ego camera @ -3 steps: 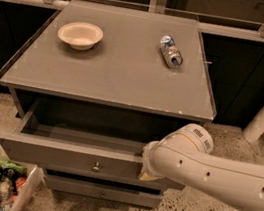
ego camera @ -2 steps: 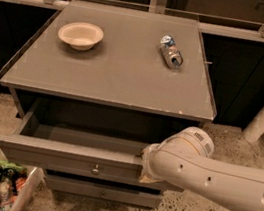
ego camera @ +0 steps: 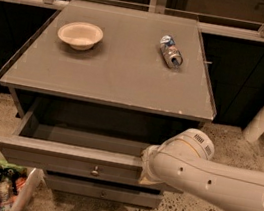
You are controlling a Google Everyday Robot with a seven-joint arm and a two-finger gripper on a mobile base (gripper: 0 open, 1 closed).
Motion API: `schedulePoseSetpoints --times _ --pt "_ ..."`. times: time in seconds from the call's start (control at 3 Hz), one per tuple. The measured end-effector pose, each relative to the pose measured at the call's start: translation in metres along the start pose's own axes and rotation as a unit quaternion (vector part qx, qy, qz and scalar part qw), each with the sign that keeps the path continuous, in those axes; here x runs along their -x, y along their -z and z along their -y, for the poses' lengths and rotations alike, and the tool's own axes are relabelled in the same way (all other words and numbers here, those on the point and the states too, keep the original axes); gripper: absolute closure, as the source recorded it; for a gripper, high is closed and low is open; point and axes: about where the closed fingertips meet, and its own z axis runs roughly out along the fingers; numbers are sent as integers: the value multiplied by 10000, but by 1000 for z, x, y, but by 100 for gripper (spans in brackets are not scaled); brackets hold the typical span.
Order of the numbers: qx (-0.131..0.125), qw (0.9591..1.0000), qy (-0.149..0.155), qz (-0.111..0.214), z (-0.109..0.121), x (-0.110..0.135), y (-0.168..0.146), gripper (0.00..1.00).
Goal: Open top drawer
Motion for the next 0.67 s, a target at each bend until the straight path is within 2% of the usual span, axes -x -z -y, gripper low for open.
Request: schedulePoseSetpoints --times 0.67 --pt "-60 10000 45 -7 -2 1 2 100"
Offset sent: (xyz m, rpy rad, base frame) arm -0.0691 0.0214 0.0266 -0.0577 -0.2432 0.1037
